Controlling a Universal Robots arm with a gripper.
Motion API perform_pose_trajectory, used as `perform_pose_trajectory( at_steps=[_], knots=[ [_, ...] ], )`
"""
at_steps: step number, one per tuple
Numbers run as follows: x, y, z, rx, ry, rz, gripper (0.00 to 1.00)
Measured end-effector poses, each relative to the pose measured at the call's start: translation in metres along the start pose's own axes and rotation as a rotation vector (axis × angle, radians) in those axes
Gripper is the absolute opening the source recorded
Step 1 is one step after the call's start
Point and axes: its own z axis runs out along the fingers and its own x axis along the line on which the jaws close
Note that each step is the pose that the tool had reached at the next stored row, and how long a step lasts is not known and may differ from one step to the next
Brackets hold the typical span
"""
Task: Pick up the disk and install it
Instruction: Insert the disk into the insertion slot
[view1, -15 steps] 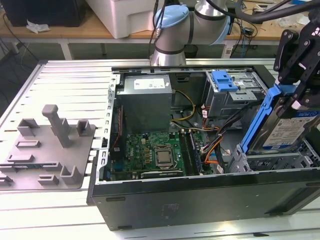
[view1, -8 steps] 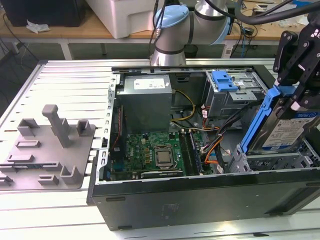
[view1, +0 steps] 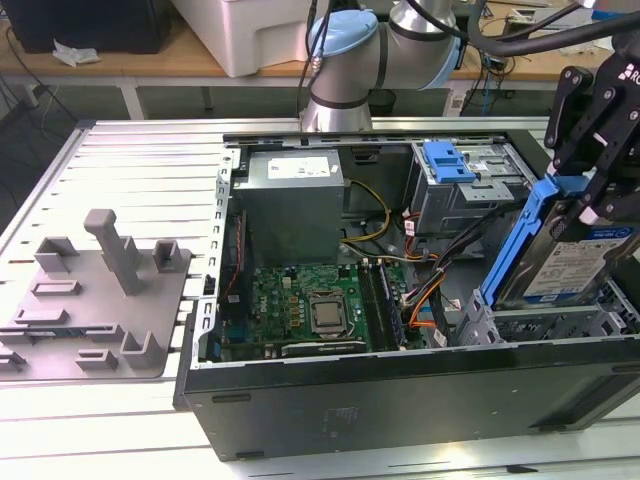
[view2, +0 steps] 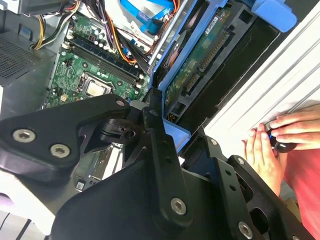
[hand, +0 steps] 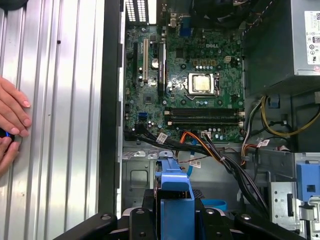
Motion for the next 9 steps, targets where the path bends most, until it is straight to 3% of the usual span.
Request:
perform_pose_trajectory(
  at_steps=[9],
  knots=[
    [0.0001, -0.0003, 0.0037, 0.0, 0.0, 0.0, 0.37]
  ],
)
